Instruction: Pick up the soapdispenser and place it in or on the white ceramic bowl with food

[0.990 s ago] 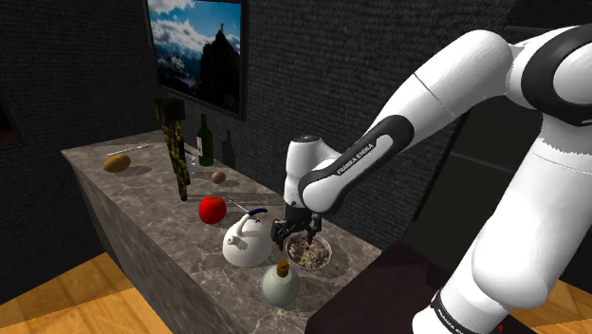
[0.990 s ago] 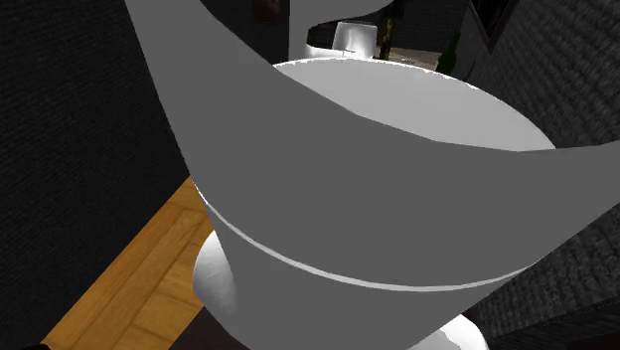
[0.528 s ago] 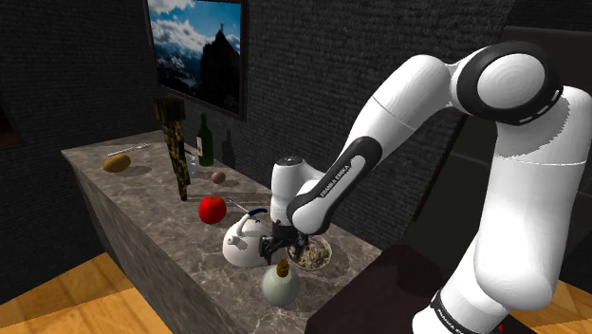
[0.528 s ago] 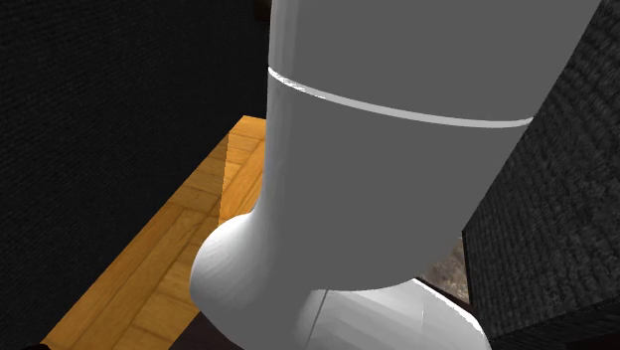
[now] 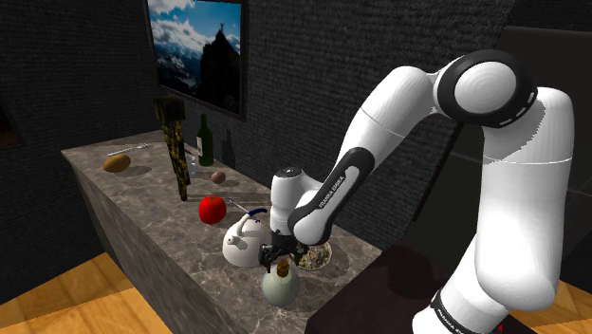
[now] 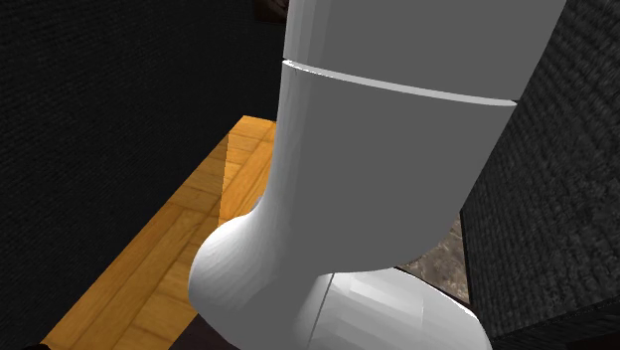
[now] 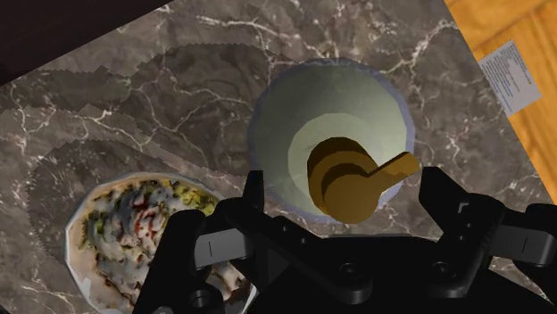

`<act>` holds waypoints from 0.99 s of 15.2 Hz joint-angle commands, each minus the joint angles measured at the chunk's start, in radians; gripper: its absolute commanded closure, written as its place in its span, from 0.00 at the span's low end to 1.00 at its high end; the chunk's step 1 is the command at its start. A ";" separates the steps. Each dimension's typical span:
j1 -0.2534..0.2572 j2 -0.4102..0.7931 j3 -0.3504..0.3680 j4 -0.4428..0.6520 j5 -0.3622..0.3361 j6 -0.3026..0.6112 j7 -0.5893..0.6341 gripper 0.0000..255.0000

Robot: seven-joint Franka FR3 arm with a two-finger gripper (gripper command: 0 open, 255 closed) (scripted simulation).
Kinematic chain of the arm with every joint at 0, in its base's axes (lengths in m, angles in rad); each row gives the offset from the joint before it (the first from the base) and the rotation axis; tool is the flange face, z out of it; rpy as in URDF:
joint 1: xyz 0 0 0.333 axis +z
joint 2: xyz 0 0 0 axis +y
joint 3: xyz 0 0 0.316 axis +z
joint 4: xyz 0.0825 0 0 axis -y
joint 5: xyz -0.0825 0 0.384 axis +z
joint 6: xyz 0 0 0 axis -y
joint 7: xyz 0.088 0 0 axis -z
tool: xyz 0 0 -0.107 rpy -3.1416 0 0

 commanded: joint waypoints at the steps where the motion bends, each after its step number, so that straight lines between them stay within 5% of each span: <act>1: 0.000 0.001 0.000 0.000 -0.001 0.001 0.000 0.00; 4: 0.000 0.001 0.000 0.000 -0.001 0.001 0.000 0.00; 5: 0.000 0.001 0.000 0.000 -0.001 0.001 0.000 1.00; 15: -0.005 -0.014 0.006 -0.003 0.008 -0.010 -0.005 1.00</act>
